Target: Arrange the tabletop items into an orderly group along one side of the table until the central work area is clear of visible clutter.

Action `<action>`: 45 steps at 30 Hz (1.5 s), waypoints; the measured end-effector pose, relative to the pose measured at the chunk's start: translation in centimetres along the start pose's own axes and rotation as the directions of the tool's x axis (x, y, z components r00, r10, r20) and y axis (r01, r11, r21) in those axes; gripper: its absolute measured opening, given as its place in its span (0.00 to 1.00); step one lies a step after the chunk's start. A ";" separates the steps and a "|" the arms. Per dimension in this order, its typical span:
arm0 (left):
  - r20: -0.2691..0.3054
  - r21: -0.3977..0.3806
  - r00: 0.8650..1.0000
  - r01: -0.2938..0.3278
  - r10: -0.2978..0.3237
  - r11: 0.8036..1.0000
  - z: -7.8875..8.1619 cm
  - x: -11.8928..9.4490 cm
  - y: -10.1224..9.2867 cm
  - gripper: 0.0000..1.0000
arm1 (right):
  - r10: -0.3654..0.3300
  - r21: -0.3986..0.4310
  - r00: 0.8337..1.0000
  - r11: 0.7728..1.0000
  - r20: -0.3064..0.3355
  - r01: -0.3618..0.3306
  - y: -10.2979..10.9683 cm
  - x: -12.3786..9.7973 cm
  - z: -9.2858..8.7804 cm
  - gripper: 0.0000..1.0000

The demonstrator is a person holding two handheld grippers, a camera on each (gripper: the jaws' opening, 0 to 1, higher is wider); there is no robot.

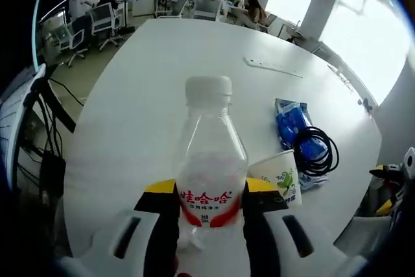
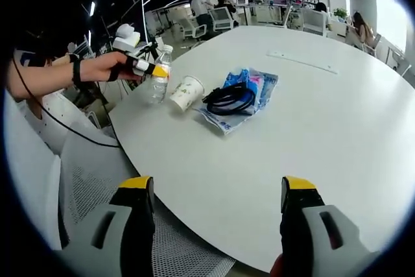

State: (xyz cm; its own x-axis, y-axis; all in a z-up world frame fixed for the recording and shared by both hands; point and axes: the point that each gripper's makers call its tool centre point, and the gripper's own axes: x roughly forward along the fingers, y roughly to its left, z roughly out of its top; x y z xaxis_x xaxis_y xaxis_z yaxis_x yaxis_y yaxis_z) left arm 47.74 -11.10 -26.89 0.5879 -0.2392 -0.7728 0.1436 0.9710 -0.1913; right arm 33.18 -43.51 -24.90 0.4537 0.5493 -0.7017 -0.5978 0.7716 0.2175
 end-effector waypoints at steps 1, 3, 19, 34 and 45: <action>0.001 0.000 1.000 -0.001 0.001 1.000 0.0 0.0 0.0 0.37 | -0.001 0.000 1.000 1.000 0.000 0.001 0.0 0.0 0.0 0.80; 0.005 0.000 1.000 -0.001 0.001 1.000 0.1 -0.2 0.0 0.37 | -0.003 -0.001 1.000 1.000 -0.001 0.003 -0.1 -0.1 0.0 0.80; 0.031 0.024 0.999 -0.019 0.018 1.000 -0.2 -1.2 -0.1 0.36 | -0.003 -0.004 1.000 1.000 0.004 0.003 0.0 -0.4 -0.1 0.80; 0.048 0.116 0.999 -0.029 0.023 0.993 -1.8 -1.9 -1.0 0.37 | 0.000 -0.011 1.000 1.000 0.010 0.000 0.2 -0.4 0.0 0.80; 0.049 0.149 0.998 -0.050 0.043 0.988 -2.3 -1.8 -1.4 0.37 | 0.003 -0.007 1.000 1.000 0.009 -0.002 0.4 -0.5 -0.4 0.80</action>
State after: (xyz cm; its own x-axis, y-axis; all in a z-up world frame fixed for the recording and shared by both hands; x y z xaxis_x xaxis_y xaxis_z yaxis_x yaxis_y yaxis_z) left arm 44.65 -12.03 -26.56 0.6315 -0.1970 -0.7499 0.2315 0.9710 -0.0602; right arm 32.47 -43.54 -24.71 0.4583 0.5542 -0.6949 -0.6037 0.7679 0.2144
